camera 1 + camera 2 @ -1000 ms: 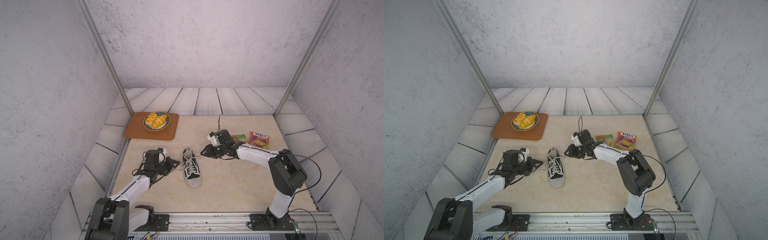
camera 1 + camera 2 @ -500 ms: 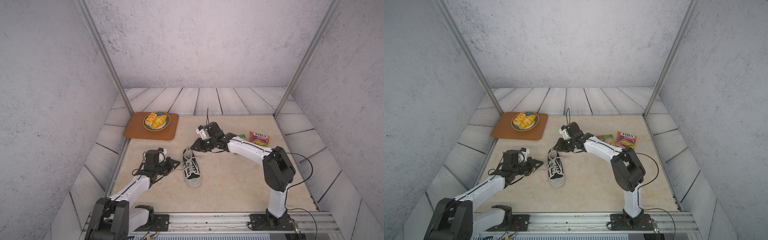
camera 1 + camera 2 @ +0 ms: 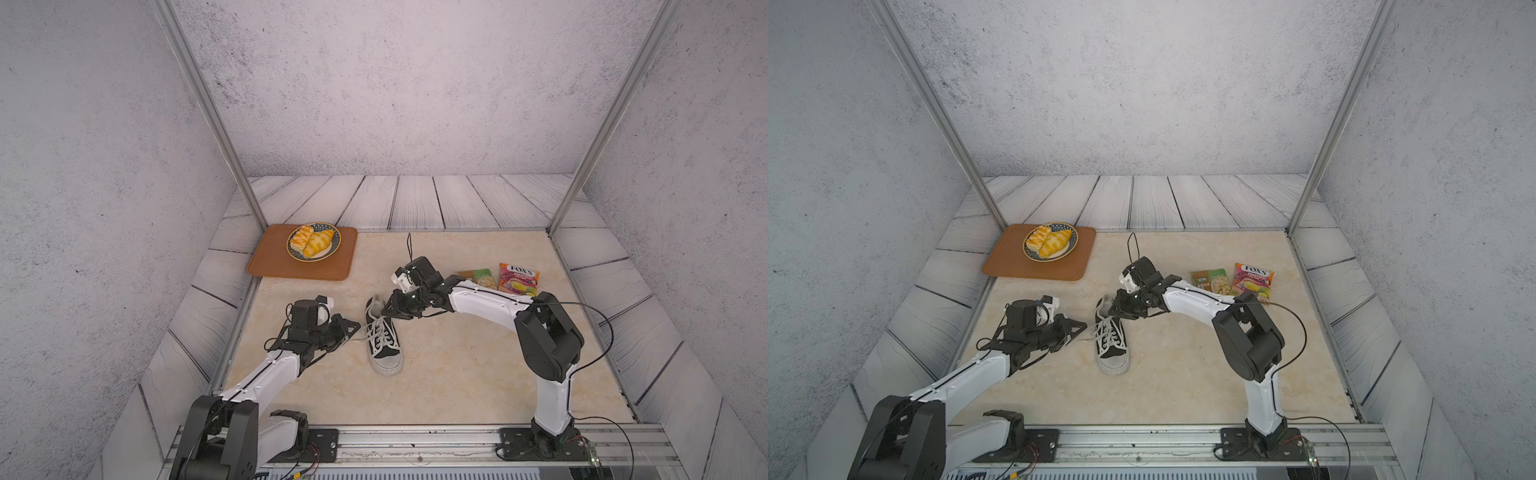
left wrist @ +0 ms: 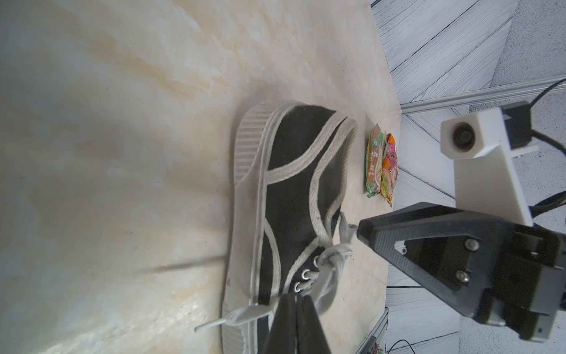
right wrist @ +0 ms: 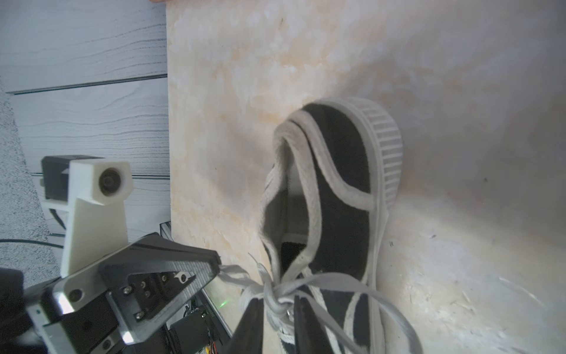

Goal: Tie the shoes
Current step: Tie the shoelace on the shoe.

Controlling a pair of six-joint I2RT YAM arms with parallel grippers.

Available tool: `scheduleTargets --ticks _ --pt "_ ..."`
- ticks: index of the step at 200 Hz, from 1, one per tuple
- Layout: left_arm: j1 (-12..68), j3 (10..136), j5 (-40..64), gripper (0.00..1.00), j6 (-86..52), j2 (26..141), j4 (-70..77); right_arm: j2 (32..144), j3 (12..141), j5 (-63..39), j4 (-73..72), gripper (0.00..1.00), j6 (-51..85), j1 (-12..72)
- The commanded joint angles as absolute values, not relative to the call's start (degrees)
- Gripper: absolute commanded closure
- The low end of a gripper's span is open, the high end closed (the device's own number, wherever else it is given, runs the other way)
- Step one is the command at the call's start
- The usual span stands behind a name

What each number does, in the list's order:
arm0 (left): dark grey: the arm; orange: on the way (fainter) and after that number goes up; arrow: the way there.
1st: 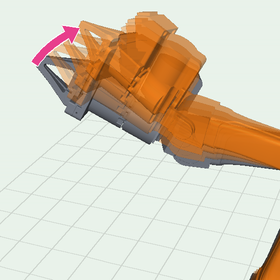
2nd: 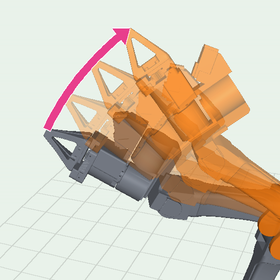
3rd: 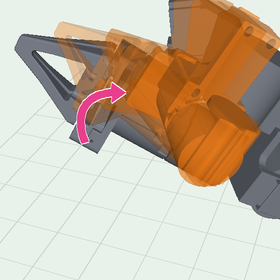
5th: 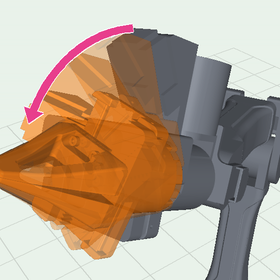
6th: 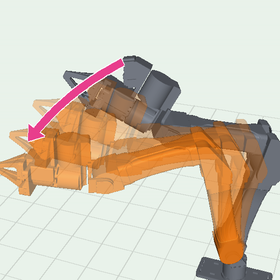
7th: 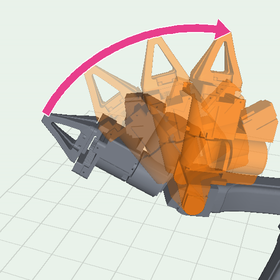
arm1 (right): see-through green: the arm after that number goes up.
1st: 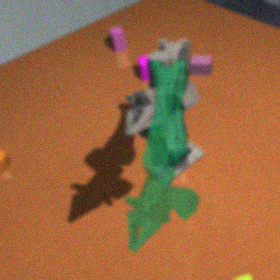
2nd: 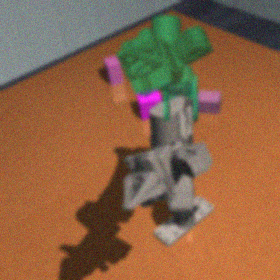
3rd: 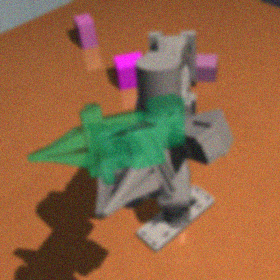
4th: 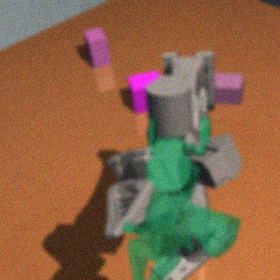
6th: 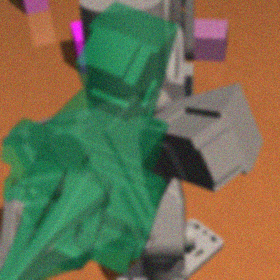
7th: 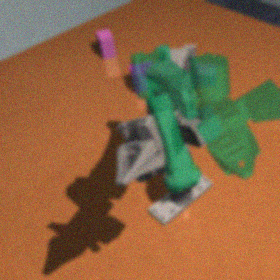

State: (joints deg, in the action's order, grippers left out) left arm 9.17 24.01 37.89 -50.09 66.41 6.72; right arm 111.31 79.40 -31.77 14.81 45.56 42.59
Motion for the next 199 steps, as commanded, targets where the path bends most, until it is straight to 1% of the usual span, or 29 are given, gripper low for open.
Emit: scheduleTargets --ticks 1,69,122,160,199 --pt "9.5 23.82 38.59 1.0 -49.21 66.56 7.83 112.45 78.36 -32.34 13.74 0.76 46.84 42.83" --pt "9.54 23.8 38.58 1.0 -49.17 66.16 7.51 109.8 72.63 -33.11 4.48 0.78 53.72 42.72" --pt "9.49 23.82 38.7 1.0 -49.14 65.87 7.25 108.9 66.94 -32.87 -9.43 0.78 62.91 42.23" --pt "9.5 23.82 38.68 1.0 -49.07 65.57 7.03 107.71 63.28 -31.08 -15.89 0.77 67.49 41.68" --pt "9.49 23.85 38.67 1.0 -49.04 65.63 7.06 106.19 60.94 -29.28 -18.59 0.74 70.01 41.22"
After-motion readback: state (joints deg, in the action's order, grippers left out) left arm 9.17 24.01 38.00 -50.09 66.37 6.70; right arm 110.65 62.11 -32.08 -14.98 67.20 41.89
